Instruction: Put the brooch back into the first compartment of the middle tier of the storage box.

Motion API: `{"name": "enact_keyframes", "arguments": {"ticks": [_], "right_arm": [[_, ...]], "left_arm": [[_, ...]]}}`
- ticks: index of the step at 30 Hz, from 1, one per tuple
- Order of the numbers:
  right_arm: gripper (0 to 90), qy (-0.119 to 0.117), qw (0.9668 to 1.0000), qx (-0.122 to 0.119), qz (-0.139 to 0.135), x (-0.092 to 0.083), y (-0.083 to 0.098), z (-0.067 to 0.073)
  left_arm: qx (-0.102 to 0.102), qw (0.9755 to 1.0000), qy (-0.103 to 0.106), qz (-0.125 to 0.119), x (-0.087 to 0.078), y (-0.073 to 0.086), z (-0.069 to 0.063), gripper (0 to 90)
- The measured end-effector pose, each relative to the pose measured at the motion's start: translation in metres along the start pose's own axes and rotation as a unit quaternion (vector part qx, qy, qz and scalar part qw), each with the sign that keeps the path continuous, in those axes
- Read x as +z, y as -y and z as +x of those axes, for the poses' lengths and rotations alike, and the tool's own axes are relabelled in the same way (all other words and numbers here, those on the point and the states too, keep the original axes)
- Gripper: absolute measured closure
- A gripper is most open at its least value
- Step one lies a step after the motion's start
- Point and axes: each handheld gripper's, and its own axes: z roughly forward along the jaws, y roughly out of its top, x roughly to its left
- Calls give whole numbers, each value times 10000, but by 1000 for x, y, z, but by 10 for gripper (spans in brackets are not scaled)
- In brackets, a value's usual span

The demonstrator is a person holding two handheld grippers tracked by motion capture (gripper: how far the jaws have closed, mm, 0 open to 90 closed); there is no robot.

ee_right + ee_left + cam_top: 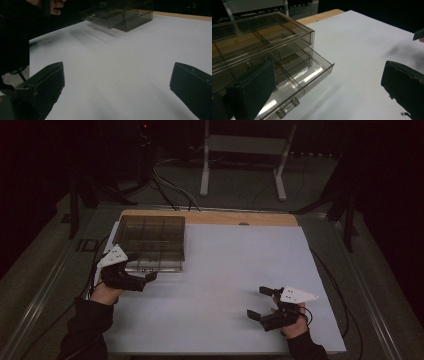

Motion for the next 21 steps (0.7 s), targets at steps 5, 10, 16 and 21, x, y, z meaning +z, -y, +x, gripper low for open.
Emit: {"name": "enact_keyframes", "arguments": {"ticks": [5,10,16,21], "right_arm": [[0,-20,10000,-3,-3,0,0,1],[0,-21,10000,1,-12,0,0,1],[0,-22,10000,7,-5,0,0,1],[0,-38,10000,4,1,1,0,1]], "left_arm": [[-5,10000,-10,-21,-5,5,-5,3],[-63,10000,-4,23,-6,14,-10,3],[-133,9999,2,68,-6,29,-16,3],[-95,9999,2,109,-7,38,-21,3]]}}
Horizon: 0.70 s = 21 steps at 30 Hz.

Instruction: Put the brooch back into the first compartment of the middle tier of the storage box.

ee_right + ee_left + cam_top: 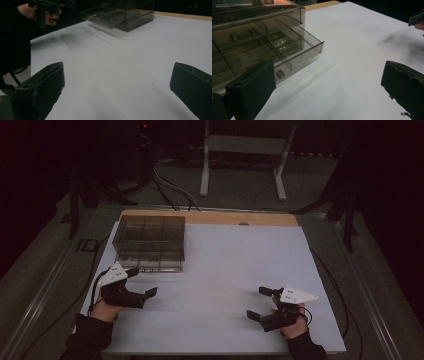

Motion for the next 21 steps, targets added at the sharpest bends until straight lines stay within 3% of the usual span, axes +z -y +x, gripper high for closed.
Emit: {"name": "enact_keyframes", "arguments": {"ticks": [13,21], "right_arm": [[0,11,10000,-25,24,1,0,1],[0,5,10000,6,21,1,1,0]], "left_arm": [[90,9999,0,-118,-6,26,-15,3],[49,10000,-34,-72,-11,37,-17,3]]}}
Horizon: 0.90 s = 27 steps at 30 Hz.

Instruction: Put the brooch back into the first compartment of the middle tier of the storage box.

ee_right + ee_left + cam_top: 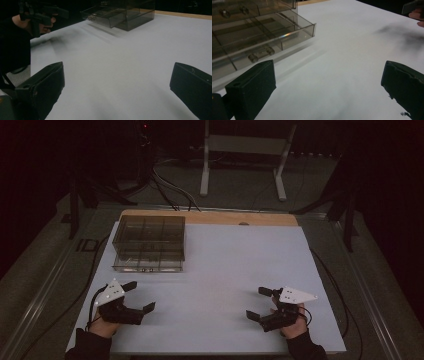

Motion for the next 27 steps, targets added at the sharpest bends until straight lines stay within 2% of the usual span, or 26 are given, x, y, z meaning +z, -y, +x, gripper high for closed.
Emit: {"name": "enact_keyframes", "arguments": {"ticks": [4,11,16,21,23,27], "right_arm": [[0,8,10000,-26,7,0,0,0],[0,16,10000,-18,11,0,0,0],[0,17,10000,-40,6,-1,0,0],[0,17,10000,-48,7,-2,0,0],[0,20,10000,-10,-10,-2,0,-2],[0,16,10000,-26,1,-1,0,-1]], "left_arm": [[-18,9999,-41,145,-2,9,0,3],[-133,9997,-121,155,-11,16,3,3],[-284,9991,-274,139,-23,28,9,4],[-270,9985,-411,227,-28,34,10,3],[-328,9979,-525,207,-29,37,10,4],[-255,9975,-623,214,-26,36,8,4]]}}
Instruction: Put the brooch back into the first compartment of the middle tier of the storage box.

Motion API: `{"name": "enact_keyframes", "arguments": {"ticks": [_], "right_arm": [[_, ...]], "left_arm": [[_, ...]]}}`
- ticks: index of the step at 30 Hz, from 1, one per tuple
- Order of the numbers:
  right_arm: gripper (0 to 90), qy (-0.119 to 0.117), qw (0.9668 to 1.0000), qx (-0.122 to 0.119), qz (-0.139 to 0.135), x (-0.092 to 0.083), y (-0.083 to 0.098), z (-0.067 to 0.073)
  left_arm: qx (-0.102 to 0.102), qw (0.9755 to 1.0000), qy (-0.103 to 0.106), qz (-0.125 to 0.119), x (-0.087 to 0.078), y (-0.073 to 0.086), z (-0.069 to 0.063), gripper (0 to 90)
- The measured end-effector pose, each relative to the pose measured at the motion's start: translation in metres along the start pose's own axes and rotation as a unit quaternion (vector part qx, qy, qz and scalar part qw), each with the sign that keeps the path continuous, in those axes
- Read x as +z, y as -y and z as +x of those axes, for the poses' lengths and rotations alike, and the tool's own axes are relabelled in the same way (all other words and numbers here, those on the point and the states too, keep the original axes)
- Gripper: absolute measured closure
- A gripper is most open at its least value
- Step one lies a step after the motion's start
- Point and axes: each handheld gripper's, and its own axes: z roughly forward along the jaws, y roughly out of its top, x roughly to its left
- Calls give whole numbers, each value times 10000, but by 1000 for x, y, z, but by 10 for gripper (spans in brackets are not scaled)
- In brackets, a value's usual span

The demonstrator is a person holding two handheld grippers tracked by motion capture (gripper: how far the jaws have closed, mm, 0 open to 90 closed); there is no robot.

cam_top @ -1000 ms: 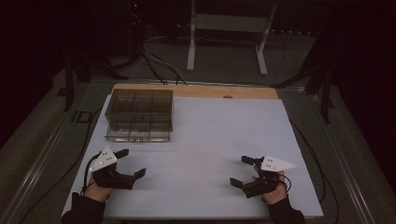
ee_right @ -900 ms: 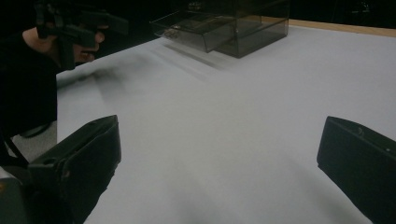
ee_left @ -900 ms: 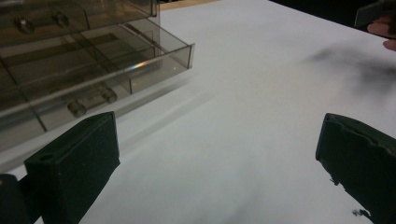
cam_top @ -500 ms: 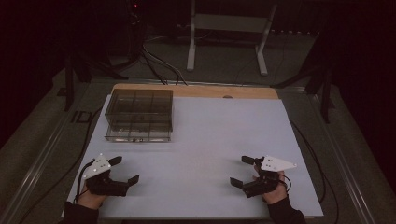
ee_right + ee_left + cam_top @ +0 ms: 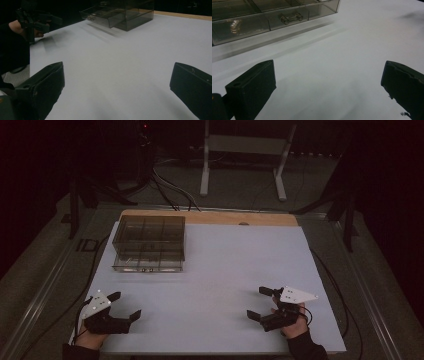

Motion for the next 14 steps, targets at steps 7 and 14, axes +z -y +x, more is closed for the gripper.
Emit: {"name": "enact_keyframes", "arguments": {"ticks": [7,14], "right_arm": [[0,-1,10000,4,13,1,0,-1],[0,0,10000,-3,37,0,0,0]], "left_arm": [[41,10000,-49,20,3,0,-2,4],[-10,10000,-28,16,4,0,-2,4]]}}
